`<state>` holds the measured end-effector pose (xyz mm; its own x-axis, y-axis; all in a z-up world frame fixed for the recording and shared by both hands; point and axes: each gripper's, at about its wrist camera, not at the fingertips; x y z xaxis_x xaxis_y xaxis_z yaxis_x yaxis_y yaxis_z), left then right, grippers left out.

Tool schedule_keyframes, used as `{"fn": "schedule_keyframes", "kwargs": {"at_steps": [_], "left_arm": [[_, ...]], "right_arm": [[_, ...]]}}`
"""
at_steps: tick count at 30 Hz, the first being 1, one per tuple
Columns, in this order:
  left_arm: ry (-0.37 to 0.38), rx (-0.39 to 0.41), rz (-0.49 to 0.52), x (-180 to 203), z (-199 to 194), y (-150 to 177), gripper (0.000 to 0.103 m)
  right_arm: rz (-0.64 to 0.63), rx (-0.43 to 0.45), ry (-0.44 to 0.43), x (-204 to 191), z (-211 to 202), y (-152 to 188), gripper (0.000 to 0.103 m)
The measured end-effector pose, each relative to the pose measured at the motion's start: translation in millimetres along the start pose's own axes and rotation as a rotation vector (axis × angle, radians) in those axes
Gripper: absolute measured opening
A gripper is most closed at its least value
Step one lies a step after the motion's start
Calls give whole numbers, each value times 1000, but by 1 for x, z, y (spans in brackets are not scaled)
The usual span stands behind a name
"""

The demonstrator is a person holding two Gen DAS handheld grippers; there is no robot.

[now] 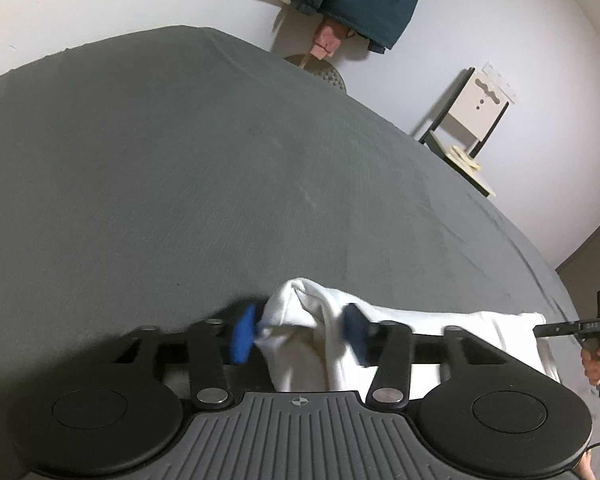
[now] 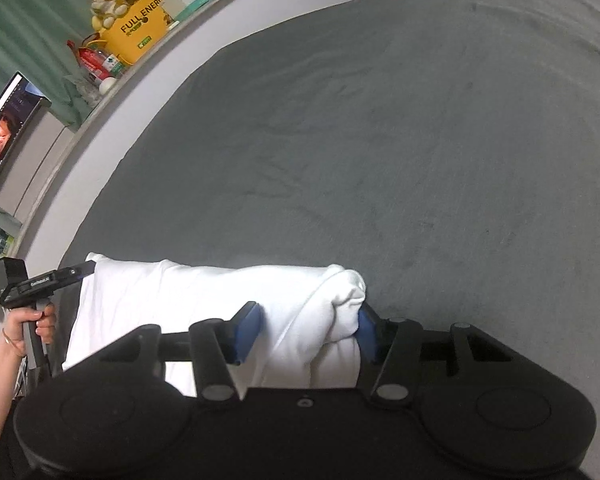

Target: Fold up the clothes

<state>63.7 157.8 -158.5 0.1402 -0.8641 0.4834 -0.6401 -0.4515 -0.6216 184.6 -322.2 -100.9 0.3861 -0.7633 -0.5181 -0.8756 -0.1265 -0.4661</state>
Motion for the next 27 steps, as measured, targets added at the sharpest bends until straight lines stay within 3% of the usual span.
{"fn": "schedule_keyframes", "kwargs": {"at_steps": [3,5,8,17,23,25,27], "left_arm": [[-5,-5,28,4,7,5,22],[-18,0,37,6,4,7,18],[-42,9,67,10,-1,11,15],[-82,103,96,20,-26,11,13],[-98,264,147,34,-46,-10,13],[-123,348,180,36,-52,-18,13],[-180,374,256,40,-49,-32,13]], "right_arm": [[-12,9,11,-3,3,-3,42],[-24,14,29,-5,4,-3,27],[-40,20,49,-10,6,-3,16],[-85,110,67,-17,-21,2,12],[-94,209,37,-29,-33,-18,12],[-106,237,42,-35,-31,-33,12],[-115,262,60,-41,-25,-49,12]]}}
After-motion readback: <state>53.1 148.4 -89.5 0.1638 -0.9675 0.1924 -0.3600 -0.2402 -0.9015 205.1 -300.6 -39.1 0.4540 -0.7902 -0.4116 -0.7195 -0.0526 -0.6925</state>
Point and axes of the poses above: each gripper's, at about its wrist camera, not at the fingertips, and z roughly the way its jaws point, x to its right, y to its underside
